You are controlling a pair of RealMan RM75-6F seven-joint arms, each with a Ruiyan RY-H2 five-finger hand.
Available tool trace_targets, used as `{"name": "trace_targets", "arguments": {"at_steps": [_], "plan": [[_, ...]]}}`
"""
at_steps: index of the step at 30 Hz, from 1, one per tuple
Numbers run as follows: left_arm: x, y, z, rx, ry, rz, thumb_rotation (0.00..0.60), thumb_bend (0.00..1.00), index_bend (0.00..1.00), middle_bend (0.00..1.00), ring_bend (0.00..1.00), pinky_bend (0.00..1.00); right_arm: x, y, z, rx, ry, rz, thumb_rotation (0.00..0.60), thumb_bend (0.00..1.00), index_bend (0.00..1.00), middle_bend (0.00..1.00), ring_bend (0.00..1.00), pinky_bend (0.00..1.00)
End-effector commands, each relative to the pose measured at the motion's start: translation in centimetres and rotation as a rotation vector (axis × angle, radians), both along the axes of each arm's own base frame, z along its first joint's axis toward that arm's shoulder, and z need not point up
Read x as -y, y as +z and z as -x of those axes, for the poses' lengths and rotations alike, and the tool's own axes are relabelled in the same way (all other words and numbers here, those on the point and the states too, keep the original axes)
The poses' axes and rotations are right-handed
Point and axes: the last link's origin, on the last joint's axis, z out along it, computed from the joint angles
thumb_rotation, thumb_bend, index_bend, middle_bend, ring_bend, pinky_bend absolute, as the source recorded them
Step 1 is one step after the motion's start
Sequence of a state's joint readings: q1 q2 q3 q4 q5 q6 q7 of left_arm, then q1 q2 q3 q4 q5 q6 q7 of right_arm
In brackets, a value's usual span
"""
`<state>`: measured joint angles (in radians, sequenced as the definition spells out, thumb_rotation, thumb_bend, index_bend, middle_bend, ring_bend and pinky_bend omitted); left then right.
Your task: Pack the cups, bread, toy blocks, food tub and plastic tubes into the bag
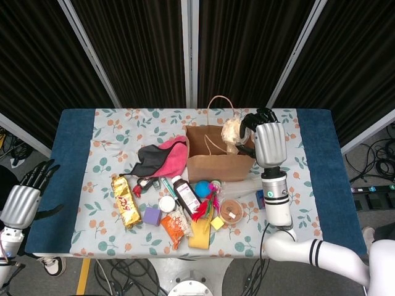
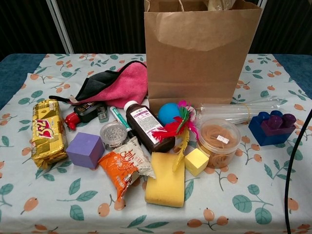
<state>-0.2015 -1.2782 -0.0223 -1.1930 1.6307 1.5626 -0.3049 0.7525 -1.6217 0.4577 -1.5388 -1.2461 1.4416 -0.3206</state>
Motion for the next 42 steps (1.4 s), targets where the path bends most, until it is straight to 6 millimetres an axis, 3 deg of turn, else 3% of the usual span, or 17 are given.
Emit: {"name": "trace_targets", "arguments": {"at_steps": [1,16,18,21,24,27,38,42], "plan": [[0.1,0.0,0.1,0.002,0.003,-0.001,0.6,0.03,0.13,0.15,0.08,0.2,0.1,-0.3,0.3,-0.007,-0.019,-0.009,0.6,0.26,0.73,0.58,0.49,0.3],[0.2,0.1,0.3,0.009,0.012,0.0,0.6,0.03,0.13,0.16,0.08,0.2,-0.2,-2.8,1.3,-0.052,-0.043,-0.073,0.6,0.23,0.71,0.55,0.48,0.29],[0.3,0.0,0.4,0.01,0.012,0.001,0.6,0.03,0.13,0.15,0.08,0.2,-0.1,-3.0,1.5,-0.061,-0.057,-0.106,0.6,0.16,0.61,0.49,0.4,0.22],[0.4,0.0,0.5,0.011,0.016,0.0,0.6,0.03,0.13,0.16,0.08,0.2,0.0,-3.1,1.5,-0.07,-0.074,-0.171,0.6,0.04,0.32,0.33,0.17,0.07],[0.4,0.1,0.5,0.012,0.019,-0.002,0.6,0.03,0.13,0.15,0.08,0.2,0.0,-2.6,1.2,-0.052,-0.063,-0.186,0.6,0.0,0.13,0.15,0.01,0.0],[0.4,0.1,0.5,0.013,0.015,-0.003,0.6,0.03,0.13,0.16,0.08,0.2,-0.1,-1.9,0.9,-0.016,-0.038,-0.175,0.6,0.0,0.06,0.1,0.0,0.0],[0.3,-0.3,-0.1,0.014,-0.003,0.009,0.6,0.03,0.13,0.16,0.08,0.2,-1.5,3.7,1.2,0.068,0.044,-0.025,0.6,0.01,0.05,0.11,0.0,0.0],[0.3,-0.5,-0.4,0.012,-0.011,0.014,0.6,0.03,0.13,0.16,0.08,0.2,-1.3,4.1,2.0,0.03,0.001,-0.032,0.6,0.05,0.05,0.11,0.0,0.0]]}}
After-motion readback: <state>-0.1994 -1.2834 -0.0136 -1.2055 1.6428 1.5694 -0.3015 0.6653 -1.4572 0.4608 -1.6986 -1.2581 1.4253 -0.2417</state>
